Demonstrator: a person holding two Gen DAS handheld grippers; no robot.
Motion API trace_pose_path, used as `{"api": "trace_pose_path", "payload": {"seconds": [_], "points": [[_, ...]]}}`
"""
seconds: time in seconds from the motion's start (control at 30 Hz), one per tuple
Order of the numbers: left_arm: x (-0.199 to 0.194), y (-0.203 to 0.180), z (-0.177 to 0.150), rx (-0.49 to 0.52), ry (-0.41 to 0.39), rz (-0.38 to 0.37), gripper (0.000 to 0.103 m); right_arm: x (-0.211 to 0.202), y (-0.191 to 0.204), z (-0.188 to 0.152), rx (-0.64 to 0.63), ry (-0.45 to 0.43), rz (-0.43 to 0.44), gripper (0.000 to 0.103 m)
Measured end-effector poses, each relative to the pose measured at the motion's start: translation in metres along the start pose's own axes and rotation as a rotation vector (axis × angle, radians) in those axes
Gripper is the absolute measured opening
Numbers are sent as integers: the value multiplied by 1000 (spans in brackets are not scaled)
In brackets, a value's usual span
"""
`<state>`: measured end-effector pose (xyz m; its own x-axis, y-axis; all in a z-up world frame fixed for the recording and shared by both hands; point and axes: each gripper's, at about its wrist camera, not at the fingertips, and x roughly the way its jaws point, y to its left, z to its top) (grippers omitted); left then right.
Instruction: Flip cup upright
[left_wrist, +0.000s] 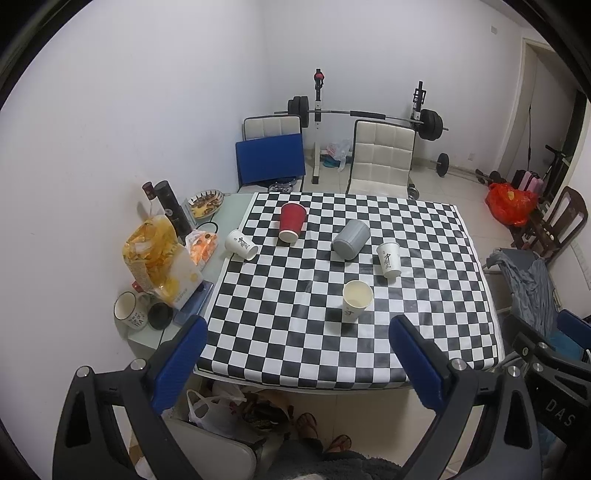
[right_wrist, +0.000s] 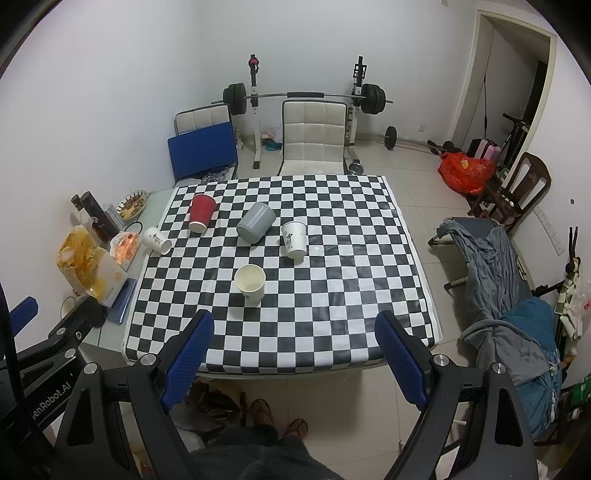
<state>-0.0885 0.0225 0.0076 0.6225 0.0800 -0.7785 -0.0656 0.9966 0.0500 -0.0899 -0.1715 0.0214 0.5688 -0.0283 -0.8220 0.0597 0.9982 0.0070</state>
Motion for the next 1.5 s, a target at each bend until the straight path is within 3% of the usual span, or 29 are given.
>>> {"api": "trace_pose_path", "payload": {"seconds": [1.5], "points": [[-3, 4, 3, -4, -13, 7, 100, 0, 6, 2, 1, -1, 5, 90]]}}
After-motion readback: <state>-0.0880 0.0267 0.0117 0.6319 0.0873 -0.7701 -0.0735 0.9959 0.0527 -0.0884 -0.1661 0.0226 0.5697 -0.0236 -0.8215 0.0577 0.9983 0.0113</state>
